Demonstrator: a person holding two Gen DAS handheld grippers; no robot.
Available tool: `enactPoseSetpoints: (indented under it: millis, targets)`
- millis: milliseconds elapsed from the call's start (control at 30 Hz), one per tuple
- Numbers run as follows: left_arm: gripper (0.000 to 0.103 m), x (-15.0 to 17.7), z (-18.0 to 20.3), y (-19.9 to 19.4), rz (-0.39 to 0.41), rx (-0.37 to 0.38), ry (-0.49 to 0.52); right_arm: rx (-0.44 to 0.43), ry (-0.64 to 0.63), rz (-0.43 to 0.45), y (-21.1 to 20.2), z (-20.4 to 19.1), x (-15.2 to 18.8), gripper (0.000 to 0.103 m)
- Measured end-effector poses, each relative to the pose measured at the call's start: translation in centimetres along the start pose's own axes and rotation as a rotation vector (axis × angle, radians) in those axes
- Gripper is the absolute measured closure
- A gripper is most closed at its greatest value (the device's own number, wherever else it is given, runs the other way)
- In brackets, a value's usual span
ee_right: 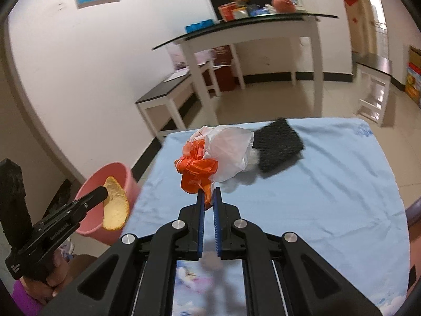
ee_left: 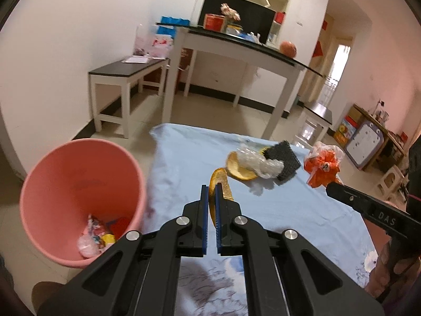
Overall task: Collect trash
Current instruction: 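Carry the orange peel and orange-and-white bag over the pink bucket, then open both tools to drop the peel and bag into the bucket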
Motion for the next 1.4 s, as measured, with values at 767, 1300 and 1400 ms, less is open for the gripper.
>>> enactPoseSetpoints:
  millis: [767,1300,1400]
  targets:
    - [0.099,-2.0,-11.6,-5.0,0.127,-0.235,-0.111,-0.185,-0.233,-0.065,5.9,-14.8,-1.6,0.097]
    - [0.099,-1.7,-15.1,-4.2,0.099,-0.300,-0.170,-0.263,-0.332,-0.149,10.8,-20.8,-0.9,0.097]
    - [0.099,-1.5,-15.4,-4.1,0.092,-0.308,-0.174,-0.268,-0.350,-0.164,11.6,-21.5,-0.8,0.097]
Point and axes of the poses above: each gripper's, at about its wrist camera, not at the fingertips, and y roughly the way its jaws point, z to its right, x to its underside, the point moved 5 cm from there along y, roughly the way its jaws point, and after that the axes turned 12 degrees about -y, right-handed, at the moved point
